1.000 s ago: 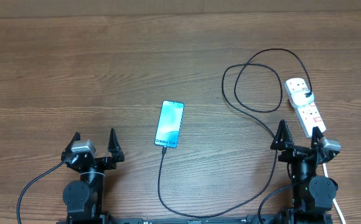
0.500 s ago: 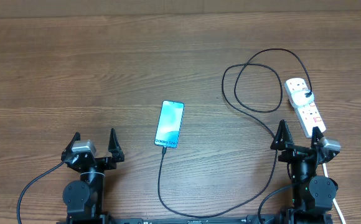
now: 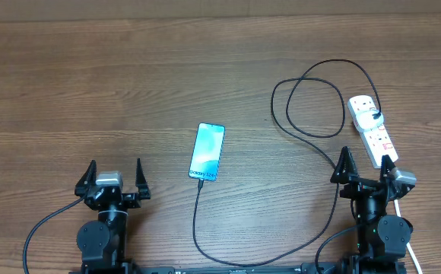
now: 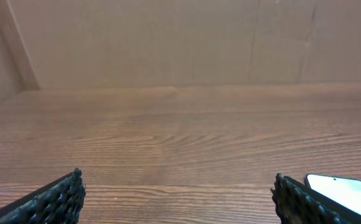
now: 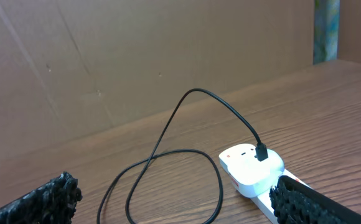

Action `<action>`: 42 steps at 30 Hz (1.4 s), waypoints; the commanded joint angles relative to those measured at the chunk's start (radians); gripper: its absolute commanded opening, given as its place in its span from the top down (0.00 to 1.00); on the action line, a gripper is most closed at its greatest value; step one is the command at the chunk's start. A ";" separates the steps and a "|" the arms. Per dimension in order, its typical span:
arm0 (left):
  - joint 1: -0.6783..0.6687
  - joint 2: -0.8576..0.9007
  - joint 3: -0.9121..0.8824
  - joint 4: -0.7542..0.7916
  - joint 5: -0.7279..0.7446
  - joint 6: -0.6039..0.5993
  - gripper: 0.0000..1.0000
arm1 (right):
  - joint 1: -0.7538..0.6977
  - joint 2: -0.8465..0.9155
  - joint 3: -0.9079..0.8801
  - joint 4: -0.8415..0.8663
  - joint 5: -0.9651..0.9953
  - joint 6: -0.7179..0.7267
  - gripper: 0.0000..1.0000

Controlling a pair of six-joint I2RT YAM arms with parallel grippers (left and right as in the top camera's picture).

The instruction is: Plug charger to phone and switch on socket

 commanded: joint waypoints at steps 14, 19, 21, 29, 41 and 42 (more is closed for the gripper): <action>0.008 -0.009 -0.006 0.002 -0.005 0.027 0.00 | 0.005 -0.010 -0.011 0.007 -0.005 -0.007 0.00; 0.008 -0.009 -0.006 0.002 -0.005 0.027 0.00 | 0.005 -0.010 -0.011 0.007 -0.005 -0.007 0.00; 0.008 -0.009 -0.006 0.002 -0.005 0.027 0.01 | 0.005 -0.010 -0.011 0.007 -0.005 -0.007 0.00; 0.008 -0.009 -0.006 0.002 -0.005 0.027 0.01 | 0.006 -0.010 -0.011 0.007 0.005 -0.008 0.00; 0.008 -0.009 -0.006 0.002 -0.005 0.027 0.00 | 0.008 -0.010 -0.011 0.003 -0.036 -0.288 0.00; 0.008 -0.009 -0.006 0.002 -0.005 0.027 0.00 | 0.008 -0.010 -0.011 0.003 -0.034 -0.290 0.00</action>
